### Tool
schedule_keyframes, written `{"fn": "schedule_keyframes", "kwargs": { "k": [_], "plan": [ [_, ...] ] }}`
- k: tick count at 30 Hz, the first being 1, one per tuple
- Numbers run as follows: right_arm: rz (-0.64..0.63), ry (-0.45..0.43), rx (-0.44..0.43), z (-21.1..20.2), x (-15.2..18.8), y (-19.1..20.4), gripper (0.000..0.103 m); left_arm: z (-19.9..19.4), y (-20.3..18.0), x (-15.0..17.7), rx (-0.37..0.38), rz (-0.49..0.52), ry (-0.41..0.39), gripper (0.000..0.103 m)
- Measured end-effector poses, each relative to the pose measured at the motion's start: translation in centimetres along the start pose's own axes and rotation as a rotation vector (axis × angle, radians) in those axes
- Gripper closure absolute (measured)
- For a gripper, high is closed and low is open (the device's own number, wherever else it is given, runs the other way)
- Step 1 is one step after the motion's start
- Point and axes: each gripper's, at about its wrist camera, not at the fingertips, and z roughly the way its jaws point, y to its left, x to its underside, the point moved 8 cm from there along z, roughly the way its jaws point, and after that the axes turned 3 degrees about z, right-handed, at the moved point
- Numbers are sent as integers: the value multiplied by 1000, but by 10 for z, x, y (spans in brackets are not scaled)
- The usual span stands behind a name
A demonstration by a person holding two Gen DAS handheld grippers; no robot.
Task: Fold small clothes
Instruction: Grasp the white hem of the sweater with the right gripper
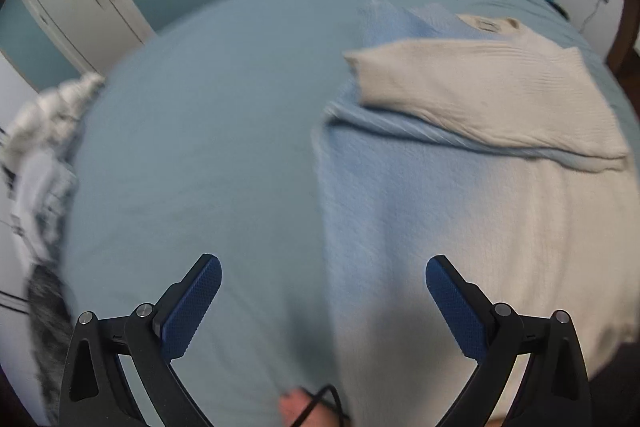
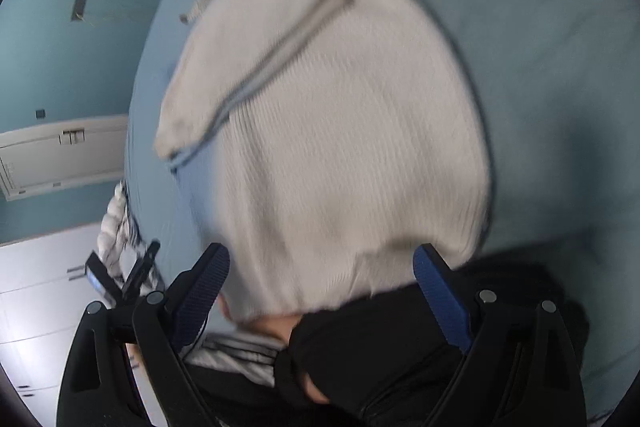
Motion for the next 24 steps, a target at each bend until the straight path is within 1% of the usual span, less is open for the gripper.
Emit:
{"fn": "schedule_keyframes", "kwargs": {
  "k": [1,2,3,4,5,6,8,9,12,13,14,15,16,17,18,19,20,21,22,24],
  "plan": [
    [-23,33,28,8,0,1,12,3,-2,3,19,6,16,0],
    [-70,48,90,15,-2,2,12,9,-3,8,32,21,47,0],
    [-127,54,168,21,-4,3,12,18,-5,17,43,44,101,0],
    [-201,65,260,28,-5,3,12,24,-6,21,54,47,133,0],
    [-286,84,348,37,-6,3,12,28,-5,25,67,39,158,0],
    [-351,112,410,46,-4,2,12,33,-4,28,81,19,180,0],
    [-475,206,505,72,5,4,12,33,-2,26,93,0,180,0],
    [-525,244,534,84,10,5,12,33,-3,25,100,-7,177,0],
    [-650,321,633,114,22,5,13,30,-3,23,147,-38,168,0],
    [-674,340,656,121,25,4,16,30,-2,24,161,-50,170,0],
    [-704,362,684,129,28,3,20,31,-1,23,165,-55,173,0],
    [-722,377,707,135,30,0,30,32,-2,25,164,-57,174,0],
    [-728,392,731,140,30,-3,43,32,-3,26,166,-55,177,0],
    [-721,396,737,145,28,-6,51,32,-3,26,170,-53,179,0],
    [-717,398,744,148,26,-8,79,33,-6,26,183,-50,181,0],
    [-718,395,764,150,23,-11,94,32,-7,26,191,-49,182,0],
    [-727,364,765,150,19,-10,94,31,-8,26,197,-49,182,0],
    [-732,325,737,149,15,-3,95,30,-9,26,203,-50,180,0],
    [-734,269,693,143,9,7,96,29,-10,26,209,-51,178,0],
    [-719,134,579,126,-7,31,96,28,-12,27,217,-48,181,0]
  ]
}}
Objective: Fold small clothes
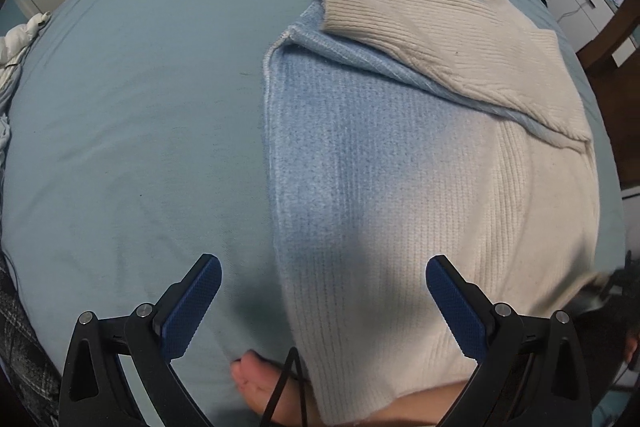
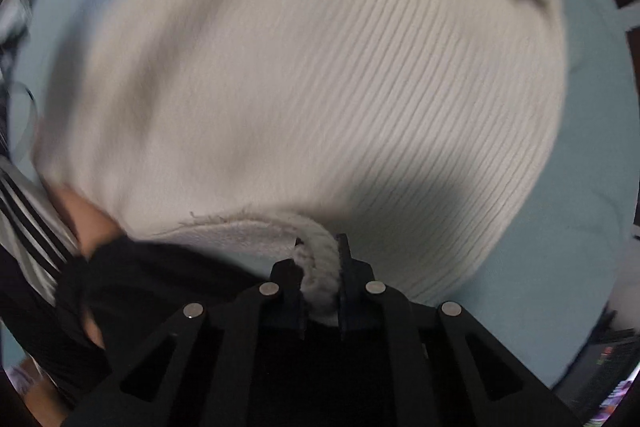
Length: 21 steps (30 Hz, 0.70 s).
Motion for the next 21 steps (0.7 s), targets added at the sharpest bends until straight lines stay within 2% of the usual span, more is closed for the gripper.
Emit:
{"fn": "schedule_keyframes", "kwargs": {
  "k": [3,6,8,10,13,16,18,20,21],
  "plan": [
    [168,-240,-78,-40,-30,-28,96,4,-1,1,13,-3,15,0],
    [314,-389,-145,-54,-47,-55,96,9,-4,5,47,-12,43,0],
    [357,-412,-146,-45,-53,-57,96,15,-7,12,81,-10,84,0],
    [355,-408,-88,-35,-57,-61,96,22,-10,19,96,-8,125,0],
    [359,-501,-37,-44,-75,-66,96,26,-8,22,63,-6,144,0],
    [427,-552,-40,-41,-76,-83,96,25,-7,21,74,-30,140,0],
    [463,-560,-82,-43,-77,-102,96,19,-6,20,98,-56,128,0],
    [481,-577,-117,-37,-88,-109,96,11,-7,20,157,-88,116,0],
    [484,-577,-121,-35,-89,-109,96,9,-11,21,210,-115,123,0]
  ]
}}
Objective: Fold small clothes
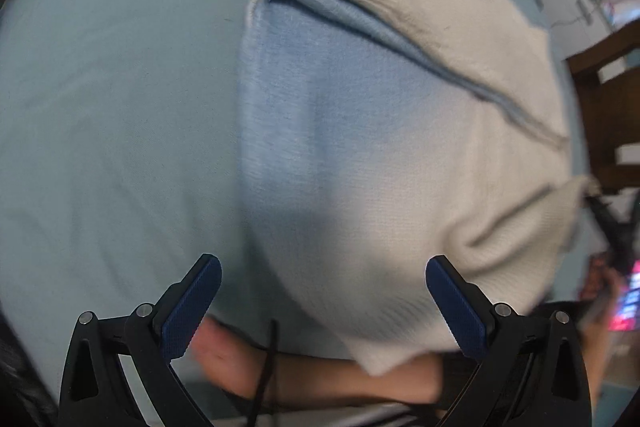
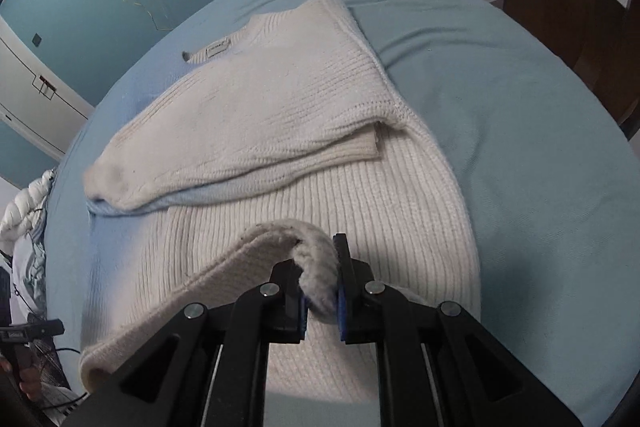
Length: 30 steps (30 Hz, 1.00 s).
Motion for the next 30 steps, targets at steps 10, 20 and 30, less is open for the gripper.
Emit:
{"fn": "schedule_keyframes", "kwargs": {
  "k": [10,20,30],
  "plan": [
    [-53,-3,18,15,-21,16,96,35,-42,71,141,-61,221,0],
    [20,-5,-47,10,-24,8,96,46,-77,91,-239,319,174,0],
    [53,-70,-91,-10,-31,7,96,67,-52,73,-229,155,234,41]
  ]
}}
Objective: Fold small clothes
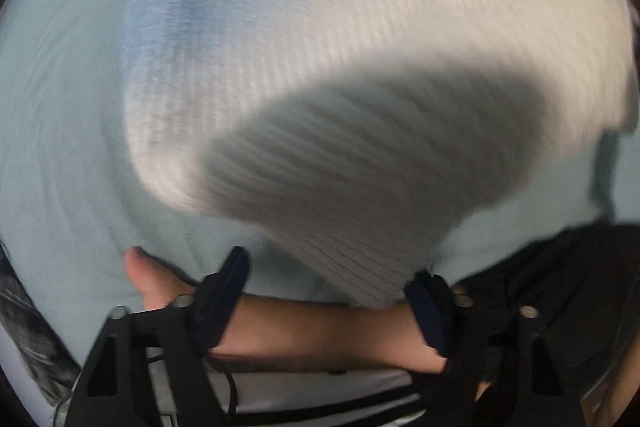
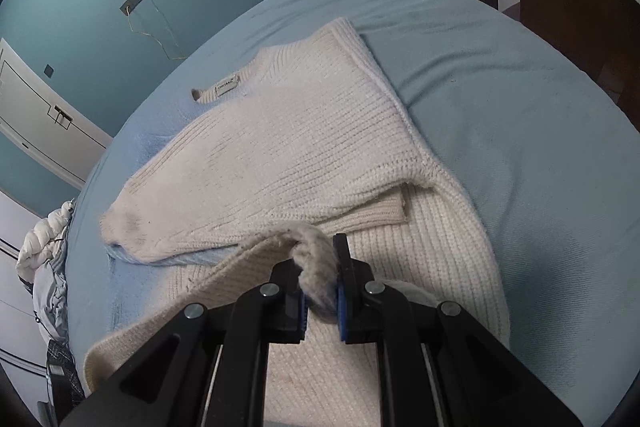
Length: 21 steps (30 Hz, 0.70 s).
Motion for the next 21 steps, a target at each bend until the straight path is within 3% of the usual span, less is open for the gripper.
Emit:
{"fn": "schedule_keyframes", "kwargs": {
  "k": [1,3,6,9,11,15,21],
  "plan": [
    [2,0,-2,-1,0,0,96,-2,2,-2,26,-15,-14,47],
    [3,-3,-8,-2,-1,2,96,-5,1,-3,71,-17,-31,72],
    [-8,-12,-7,-5,-1,5,96,-20,1,-3,99,-15,-99,91],
    [-20,-35,-13,-17,2,7,96,-52,9,-2,115,-29,-228,94],
    [-20,-72,-33,-38,7,9,96,-83,22,1,165,-67,-334,94],
    [-40,-172,-52,-99,25,17,97,-133,61,2,217,-154,-506,95],
    [-115,-253,-80,-173,58,36,97,-169,94,15,224,-180,-590,96]
  ]
}}
